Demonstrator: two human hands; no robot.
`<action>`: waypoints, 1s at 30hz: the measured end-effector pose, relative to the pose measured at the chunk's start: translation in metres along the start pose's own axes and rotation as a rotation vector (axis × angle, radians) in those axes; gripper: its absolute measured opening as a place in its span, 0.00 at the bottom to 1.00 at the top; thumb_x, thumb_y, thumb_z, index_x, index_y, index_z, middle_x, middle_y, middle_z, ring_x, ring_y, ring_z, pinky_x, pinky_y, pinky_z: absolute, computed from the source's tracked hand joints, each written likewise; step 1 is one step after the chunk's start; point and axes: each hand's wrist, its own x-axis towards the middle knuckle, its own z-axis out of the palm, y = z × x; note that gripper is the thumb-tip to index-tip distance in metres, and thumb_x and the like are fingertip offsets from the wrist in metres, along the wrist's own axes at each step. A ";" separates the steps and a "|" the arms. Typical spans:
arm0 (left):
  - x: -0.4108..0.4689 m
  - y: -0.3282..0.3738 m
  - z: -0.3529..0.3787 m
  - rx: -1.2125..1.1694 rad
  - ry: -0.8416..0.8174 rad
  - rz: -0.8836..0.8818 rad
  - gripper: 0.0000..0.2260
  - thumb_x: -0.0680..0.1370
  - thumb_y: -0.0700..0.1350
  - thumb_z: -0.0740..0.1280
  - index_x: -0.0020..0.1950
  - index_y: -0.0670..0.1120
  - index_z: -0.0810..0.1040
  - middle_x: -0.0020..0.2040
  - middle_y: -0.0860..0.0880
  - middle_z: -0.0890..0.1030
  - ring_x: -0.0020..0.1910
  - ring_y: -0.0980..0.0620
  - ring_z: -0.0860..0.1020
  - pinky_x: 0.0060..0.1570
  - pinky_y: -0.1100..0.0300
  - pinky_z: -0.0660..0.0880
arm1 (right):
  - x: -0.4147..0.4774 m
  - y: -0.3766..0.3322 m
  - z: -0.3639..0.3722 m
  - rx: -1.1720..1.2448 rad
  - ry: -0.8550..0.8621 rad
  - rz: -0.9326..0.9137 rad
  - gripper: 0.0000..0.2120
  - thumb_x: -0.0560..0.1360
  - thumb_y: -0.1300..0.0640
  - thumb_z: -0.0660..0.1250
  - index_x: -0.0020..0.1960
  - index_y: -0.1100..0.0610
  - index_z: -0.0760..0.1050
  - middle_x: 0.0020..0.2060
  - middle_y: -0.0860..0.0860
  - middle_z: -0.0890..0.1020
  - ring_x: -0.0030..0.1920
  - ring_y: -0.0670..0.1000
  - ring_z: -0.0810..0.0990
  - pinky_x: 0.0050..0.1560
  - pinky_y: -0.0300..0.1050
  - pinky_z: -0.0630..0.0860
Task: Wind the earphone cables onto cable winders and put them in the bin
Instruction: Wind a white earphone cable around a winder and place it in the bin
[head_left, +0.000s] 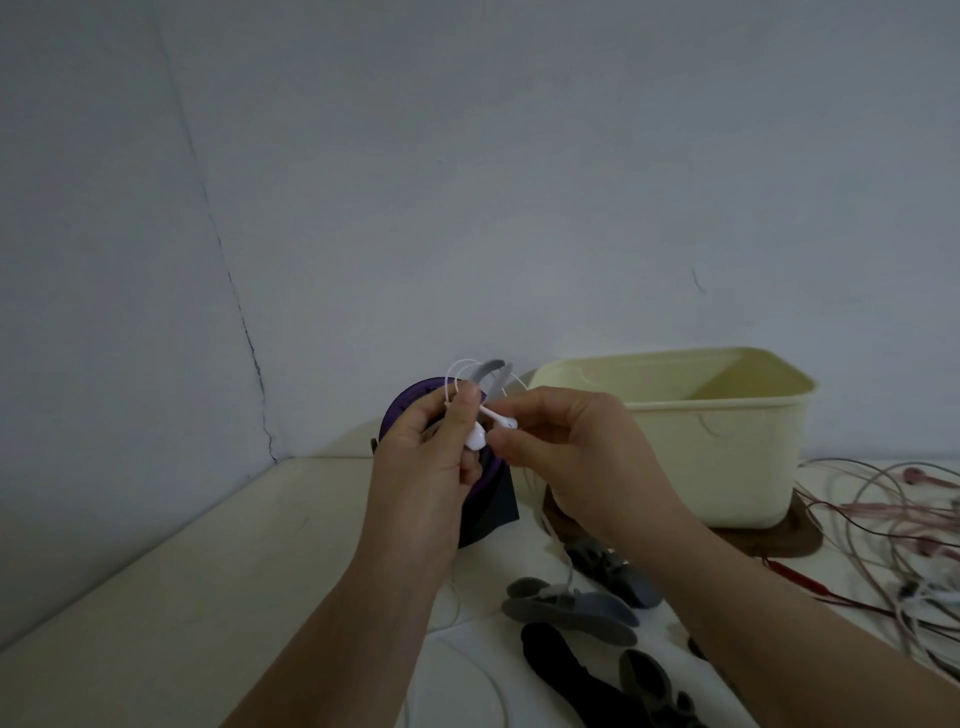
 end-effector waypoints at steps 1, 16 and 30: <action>0.000 0.000 -0.001 0.024 -0.011 0.012 0.18 0.65 0.59 0.70 0.45 0.46 0.82 0.42 0.42 0.77 0.30 0.58 0.67 0.30 0.66 0.67 | 0.000 -0.001 -0.001 -0.032 -0.010 -0.021 0.08 0.73 0.62 0.70 0.51 0.54 0.84 0.41 0.46 0.86 0.42 0.40 0.83 0.47 0.33 0.78; -0.002 0.003 0.003 0.029 -0.028 0.082 0.18 0.67 0.58 0.67 0.48 0.45 0.81 0.32 0.49 0.71 0.29 0.58 0.66 0.29 0.66 0.66 | 0.002 -0.006 0.007 0.596 0.023 0.314 0.04 0.72 0.65 0.69 0.47 0.62 0.79 0.40 0.57 0.85 0.38 0.49 0.83 0.41 0.37 0.80; -0.006 0.004 0.009 0.011 0.070 0.088 0.18 0.72 0.54 0.66 0.56 0.45 0.79 0.45 0.48 0.84 0.46 0.50 0.83 0.42 0.60 0.79 | -0.003 -0.012 0.015 0.576 0.048 0.314 0.13 0.70 0.67 0.72 0.53 0.64 0.76 0.39 0.58 0.85 0.38 0.51 0.84 0.39 0.37 0.80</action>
